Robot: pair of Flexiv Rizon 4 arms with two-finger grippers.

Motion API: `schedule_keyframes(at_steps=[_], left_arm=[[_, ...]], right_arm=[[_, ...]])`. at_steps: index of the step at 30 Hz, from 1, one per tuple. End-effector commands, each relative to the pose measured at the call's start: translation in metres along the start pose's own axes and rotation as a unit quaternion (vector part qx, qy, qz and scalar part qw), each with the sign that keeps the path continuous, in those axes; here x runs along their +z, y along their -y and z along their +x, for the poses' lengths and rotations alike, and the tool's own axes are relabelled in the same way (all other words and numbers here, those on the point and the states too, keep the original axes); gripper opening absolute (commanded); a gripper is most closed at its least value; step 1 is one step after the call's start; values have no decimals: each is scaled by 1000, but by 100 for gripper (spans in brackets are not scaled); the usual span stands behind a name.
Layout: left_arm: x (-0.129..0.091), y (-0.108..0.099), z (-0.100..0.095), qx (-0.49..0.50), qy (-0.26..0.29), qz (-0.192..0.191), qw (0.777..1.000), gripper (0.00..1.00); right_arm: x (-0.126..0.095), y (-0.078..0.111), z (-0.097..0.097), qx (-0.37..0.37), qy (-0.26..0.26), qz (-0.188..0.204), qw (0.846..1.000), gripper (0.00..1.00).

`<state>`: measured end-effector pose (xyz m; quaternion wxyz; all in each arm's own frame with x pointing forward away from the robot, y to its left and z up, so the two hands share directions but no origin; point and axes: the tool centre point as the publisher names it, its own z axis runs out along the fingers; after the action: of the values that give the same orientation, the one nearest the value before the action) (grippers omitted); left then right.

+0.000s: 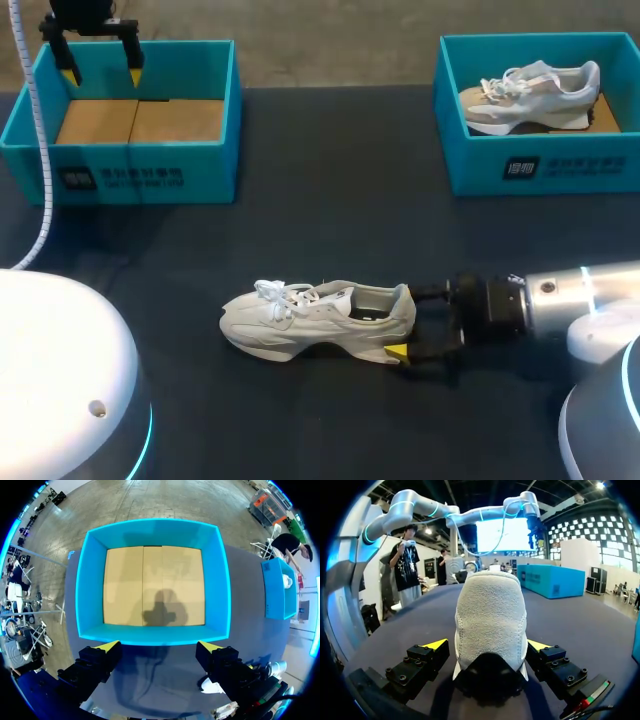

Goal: Take the shoe out of the shoebox, open the shoe tongue, remove and reinsert the insole, then place the shoe into the shoebox

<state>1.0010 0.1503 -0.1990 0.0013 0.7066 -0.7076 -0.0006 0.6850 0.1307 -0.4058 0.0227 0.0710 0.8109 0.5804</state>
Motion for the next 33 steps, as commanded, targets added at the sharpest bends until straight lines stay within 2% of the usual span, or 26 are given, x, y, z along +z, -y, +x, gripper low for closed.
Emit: schedule_keyframes(at_steps=[1,11,20,33], left_arm=[[0,0,0,0,0,0,1000,100],[0,0,0,0,0,0,1000,100],[0,0,0,0,0,0,1000,100],[0,0,0,0,0,0,1000,100]], right_arm=[[8,-1,-1,1,2,9,1000,100],[9,3,-5,-5,14,10,1000,100],[2,2,-2,-8,19,8,1000,100],[14,4,-10,-4,2,10,1000,100]])
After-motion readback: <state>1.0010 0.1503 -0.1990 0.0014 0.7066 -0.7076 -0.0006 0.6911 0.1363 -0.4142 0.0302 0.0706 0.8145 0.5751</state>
